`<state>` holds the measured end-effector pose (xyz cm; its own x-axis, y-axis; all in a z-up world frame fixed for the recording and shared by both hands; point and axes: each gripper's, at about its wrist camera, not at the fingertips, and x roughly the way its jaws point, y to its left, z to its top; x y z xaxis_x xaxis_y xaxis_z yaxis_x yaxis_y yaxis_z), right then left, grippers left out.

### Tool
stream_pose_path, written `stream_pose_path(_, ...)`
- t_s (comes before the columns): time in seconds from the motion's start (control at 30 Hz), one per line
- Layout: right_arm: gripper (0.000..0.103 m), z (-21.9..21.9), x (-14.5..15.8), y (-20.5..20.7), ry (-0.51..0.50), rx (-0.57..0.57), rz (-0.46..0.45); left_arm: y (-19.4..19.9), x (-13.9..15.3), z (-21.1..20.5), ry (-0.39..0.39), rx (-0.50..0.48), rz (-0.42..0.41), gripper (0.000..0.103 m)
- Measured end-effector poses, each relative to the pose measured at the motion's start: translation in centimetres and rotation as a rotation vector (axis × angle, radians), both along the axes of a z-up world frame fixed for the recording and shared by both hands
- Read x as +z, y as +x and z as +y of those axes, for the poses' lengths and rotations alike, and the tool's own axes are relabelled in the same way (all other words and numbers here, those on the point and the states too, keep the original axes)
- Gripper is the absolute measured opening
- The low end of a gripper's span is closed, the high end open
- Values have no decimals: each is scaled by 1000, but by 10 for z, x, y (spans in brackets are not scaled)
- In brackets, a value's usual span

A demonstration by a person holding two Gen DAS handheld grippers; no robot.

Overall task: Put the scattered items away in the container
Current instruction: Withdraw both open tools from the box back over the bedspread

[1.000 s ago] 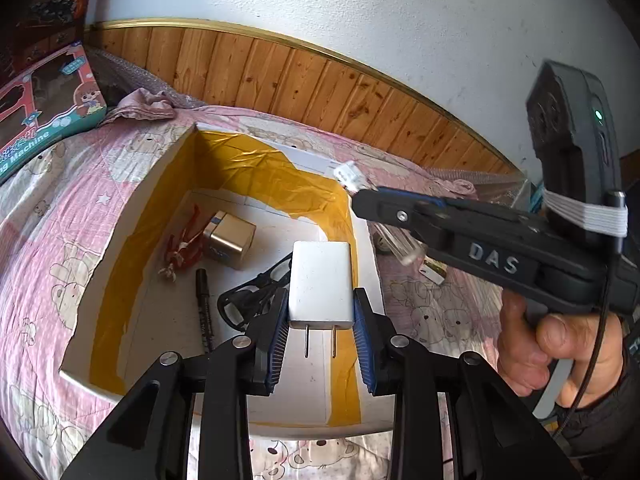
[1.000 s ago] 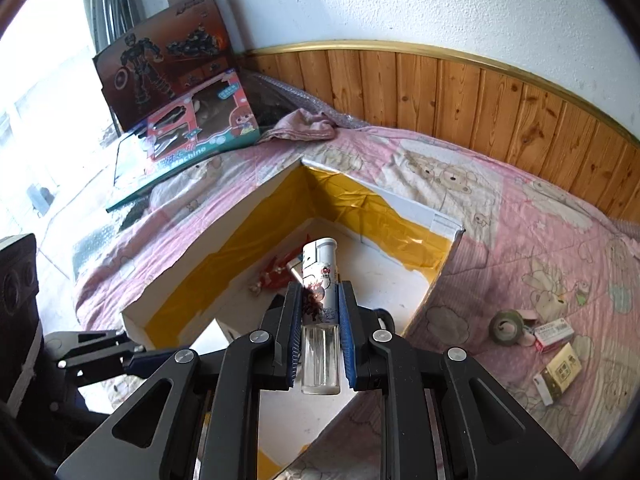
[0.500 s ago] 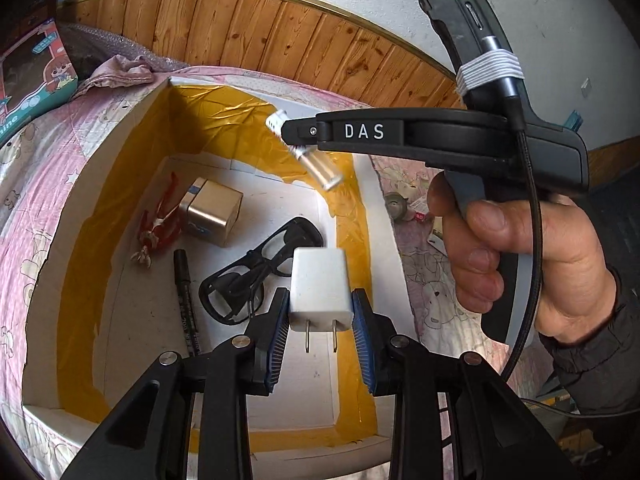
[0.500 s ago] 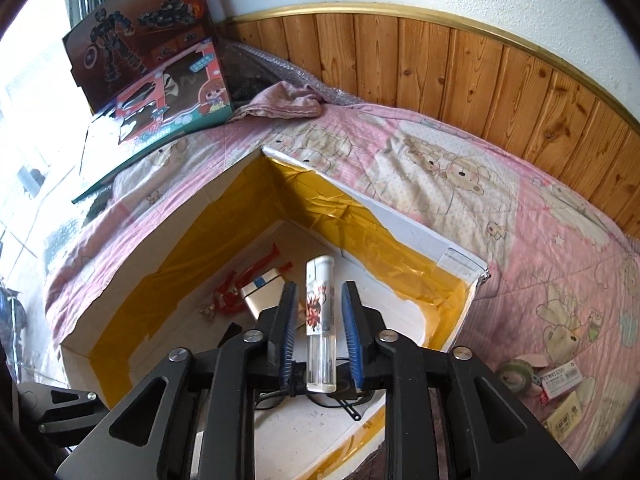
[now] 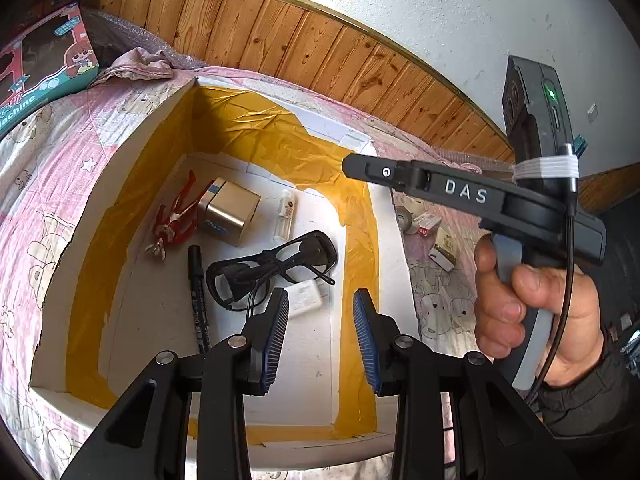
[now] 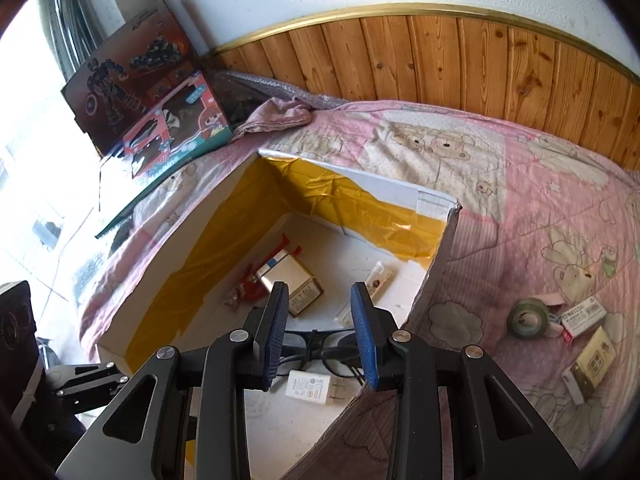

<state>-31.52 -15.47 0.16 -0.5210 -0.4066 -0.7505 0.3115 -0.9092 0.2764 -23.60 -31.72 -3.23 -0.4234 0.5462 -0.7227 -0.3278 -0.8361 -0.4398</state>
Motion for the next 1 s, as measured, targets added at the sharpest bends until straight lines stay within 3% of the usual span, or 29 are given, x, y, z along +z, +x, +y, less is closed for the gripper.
stream_pose_path(0.43,34,-2,1,61,-85,5,-31,36,25,3,3,6,40,35)
stream_pose_path(0.9,35,32,0,128,-186,-58,-44,83,50,24,-9,-28,84,35)
stream_pose_path(1.0,35,45,2,140,-201,-80,-33,95,57,31,-14,-38,102,41)
